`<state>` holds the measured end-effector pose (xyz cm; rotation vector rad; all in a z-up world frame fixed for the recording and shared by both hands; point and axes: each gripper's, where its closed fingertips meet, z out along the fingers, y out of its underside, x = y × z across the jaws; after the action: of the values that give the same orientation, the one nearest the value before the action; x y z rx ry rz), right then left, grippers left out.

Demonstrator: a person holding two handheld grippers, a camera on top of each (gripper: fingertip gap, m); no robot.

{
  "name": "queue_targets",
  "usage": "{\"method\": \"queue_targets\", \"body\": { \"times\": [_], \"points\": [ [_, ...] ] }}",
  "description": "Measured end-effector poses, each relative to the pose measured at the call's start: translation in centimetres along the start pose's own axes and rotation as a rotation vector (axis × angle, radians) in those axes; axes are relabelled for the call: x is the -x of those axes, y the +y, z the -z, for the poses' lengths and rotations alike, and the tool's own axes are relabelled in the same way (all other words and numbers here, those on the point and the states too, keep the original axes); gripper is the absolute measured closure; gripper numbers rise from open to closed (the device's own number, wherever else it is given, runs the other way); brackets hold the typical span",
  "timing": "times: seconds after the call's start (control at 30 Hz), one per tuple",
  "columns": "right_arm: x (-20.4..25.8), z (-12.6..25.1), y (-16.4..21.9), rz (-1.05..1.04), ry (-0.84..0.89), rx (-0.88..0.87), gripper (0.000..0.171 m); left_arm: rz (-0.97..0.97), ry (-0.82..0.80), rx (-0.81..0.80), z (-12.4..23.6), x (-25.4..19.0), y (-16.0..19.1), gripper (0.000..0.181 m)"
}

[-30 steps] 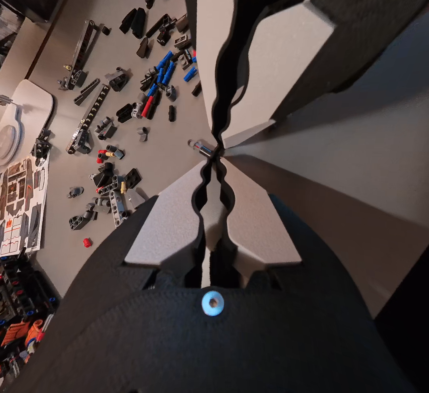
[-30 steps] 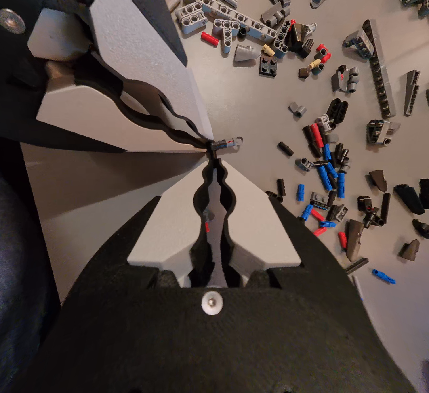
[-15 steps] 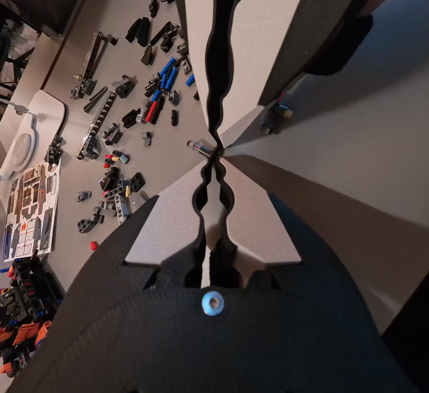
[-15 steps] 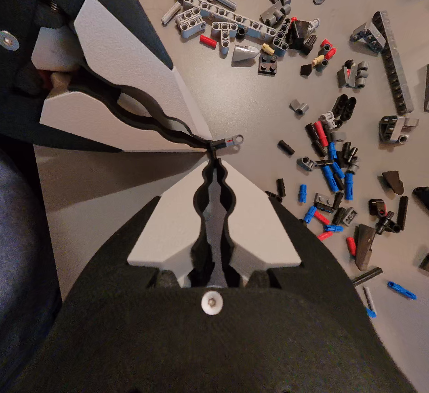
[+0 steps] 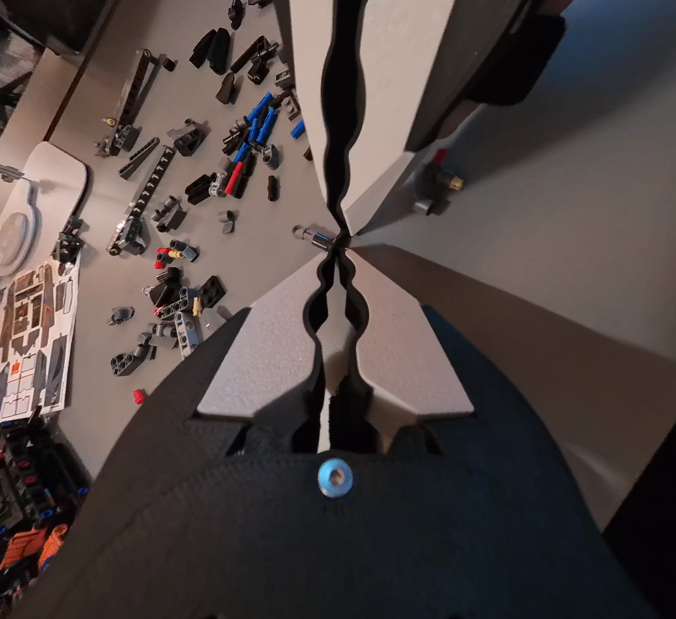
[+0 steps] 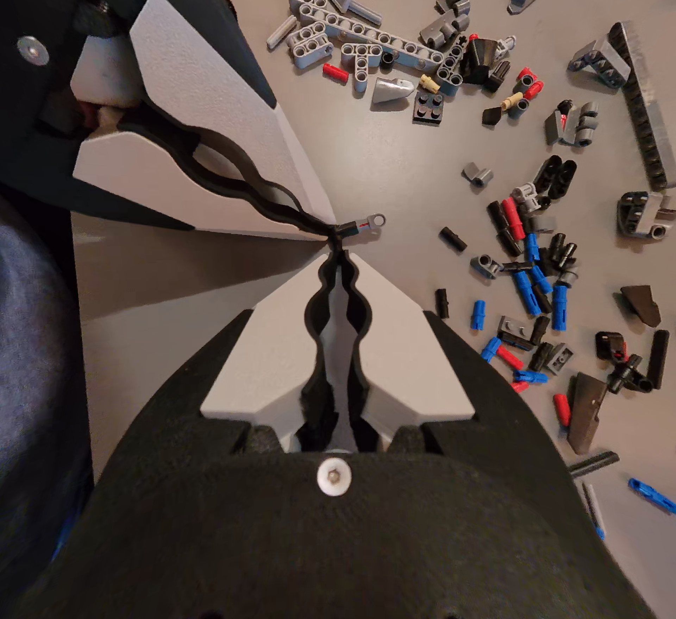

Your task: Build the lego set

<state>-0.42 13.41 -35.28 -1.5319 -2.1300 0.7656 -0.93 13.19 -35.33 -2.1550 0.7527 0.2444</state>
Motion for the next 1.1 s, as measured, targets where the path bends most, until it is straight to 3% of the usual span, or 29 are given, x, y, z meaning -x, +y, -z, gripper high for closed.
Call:
{"method": "queue_targets", "body": {
  "times": [0.37,0.6,0.73,0.87,1.07,1.1],
  "points": [
    [0.1,-0.2,-0.3,0.092,-0.086,-0.033,0.171,0.069,0.116,-0.011,-0.1,-0.3,-0.1,0.181],
    [0.0,-0.1,-0.1,0.044,-0.146,-0.067,0.17,0.122,0.168,-0.035,0.3,-0.3,-0.1,0.18],
    [0.2,0.6,-0.3,0.063,-0.156,-0.055,0.155,0.112,0.171,-0.02,0.7,-0.2,0.1,0.168],
    [-0.5,1.7,-0.7,0.091,-0.127,-0.076,0.156,0.103,0.181,-0.019,1.5,0.1,0.5,0.166],
    [-0.4,0.0,0.0,0.155,-0.129,0.031,0.16,0.07,0.196,-0.034,2.7,0.2,1.1,0.167],
    [-0.4,-0.2,-0.1,0.156,-0.129,0.031,0.168,0.068,0.195,-0.038,2.8,0.2,1.1,0.167]
  ]
}}
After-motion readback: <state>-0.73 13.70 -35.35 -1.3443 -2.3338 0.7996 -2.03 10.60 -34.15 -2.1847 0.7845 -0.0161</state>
